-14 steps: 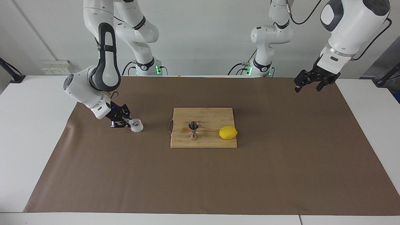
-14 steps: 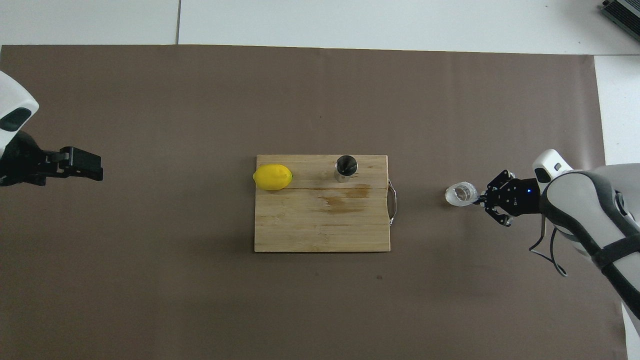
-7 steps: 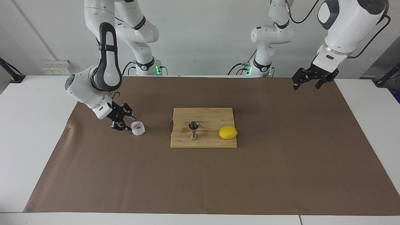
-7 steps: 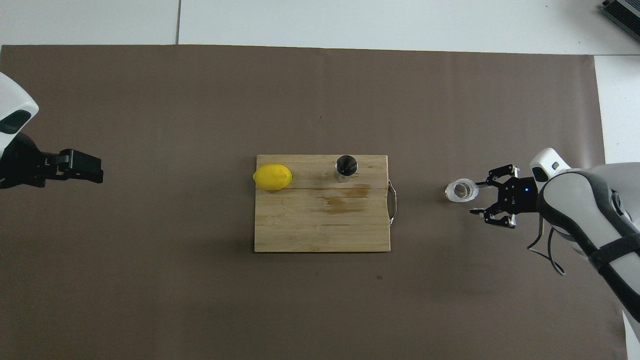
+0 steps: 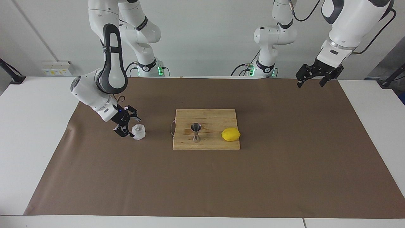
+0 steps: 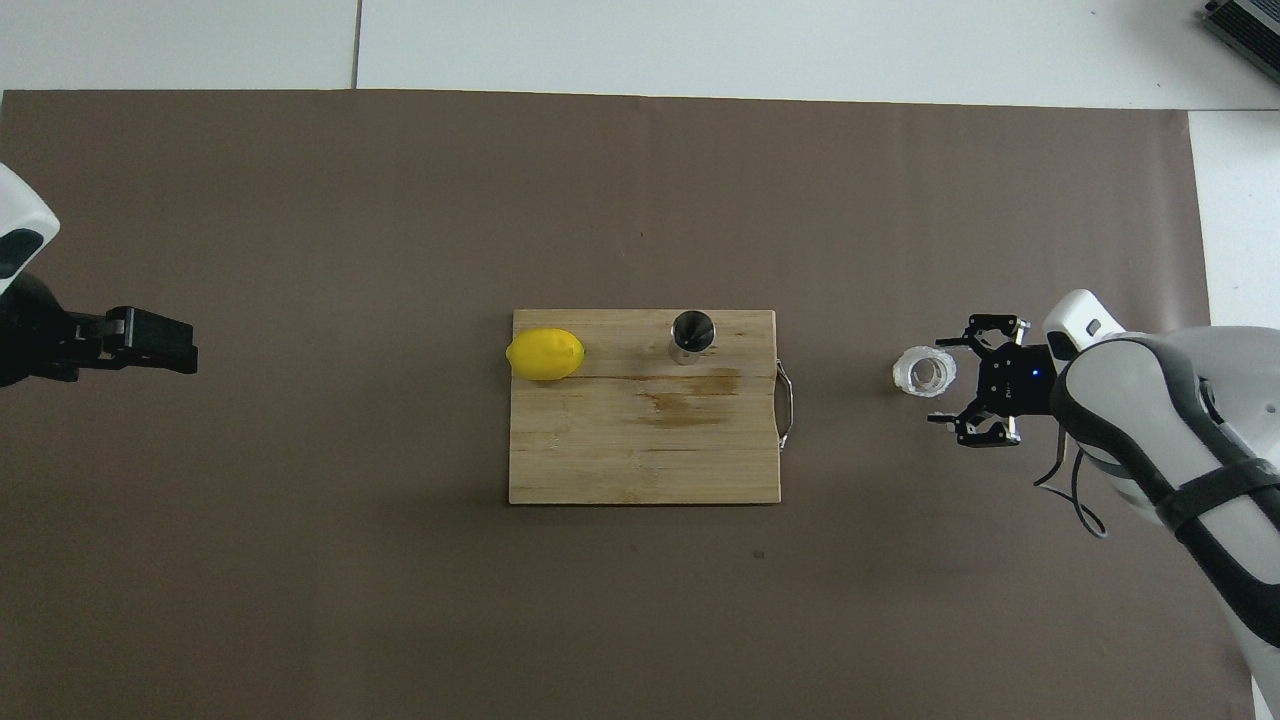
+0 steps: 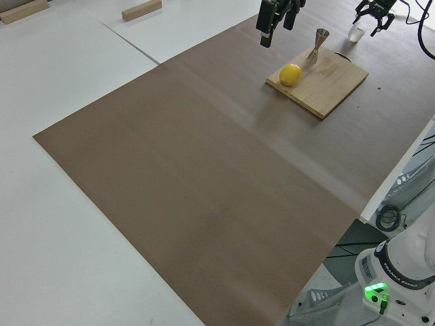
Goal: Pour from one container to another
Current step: 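Open the right gripper around the small white cup, then close the right gripper on the white cup and lift it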
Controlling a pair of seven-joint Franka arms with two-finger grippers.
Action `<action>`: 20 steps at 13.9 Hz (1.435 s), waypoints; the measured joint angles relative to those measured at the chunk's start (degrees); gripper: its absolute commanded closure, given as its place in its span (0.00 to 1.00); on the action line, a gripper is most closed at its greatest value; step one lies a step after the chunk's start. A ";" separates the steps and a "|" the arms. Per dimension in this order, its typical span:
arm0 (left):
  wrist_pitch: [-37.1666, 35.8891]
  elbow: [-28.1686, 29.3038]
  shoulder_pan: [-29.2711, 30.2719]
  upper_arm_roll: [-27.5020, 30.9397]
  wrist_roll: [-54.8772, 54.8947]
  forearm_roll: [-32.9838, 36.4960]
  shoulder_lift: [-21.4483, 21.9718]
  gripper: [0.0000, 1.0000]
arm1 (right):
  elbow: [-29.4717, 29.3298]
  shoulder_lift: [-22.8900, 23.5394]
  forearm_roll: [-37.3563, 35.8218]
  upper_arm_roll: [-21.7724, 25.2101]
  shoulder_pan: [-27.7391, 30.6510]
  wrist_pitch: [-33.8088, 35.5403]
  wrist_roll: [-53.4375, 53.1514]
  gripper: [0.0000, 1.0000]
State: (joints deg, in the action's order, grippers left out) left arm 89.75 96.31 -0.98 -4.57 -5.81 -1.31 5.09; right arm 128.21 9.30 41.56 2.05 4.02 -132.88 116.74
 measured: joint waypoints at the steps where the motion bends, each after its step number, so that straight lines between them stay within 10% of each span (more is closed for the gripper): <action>1: 0.00 0.00 0.00 0.02 0.00 0.00 0.10 0.00 | 0.00 0.20 0.00 0.00 0.00 -0.46 0.48 0.00; 20: -0.26 0.01 0.52 0.65 -0.02 0.00 0.14 0.00 | -0.93 0.31 -5.38 0.67 10.50 0.02 2.17 0.00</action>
State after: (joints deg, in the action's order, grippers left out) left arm 89.50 96.32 -0.46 -3.92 -5.83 -1.31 5.24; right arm 127.28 9.61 36.18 2.71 14.52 -132.86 118.92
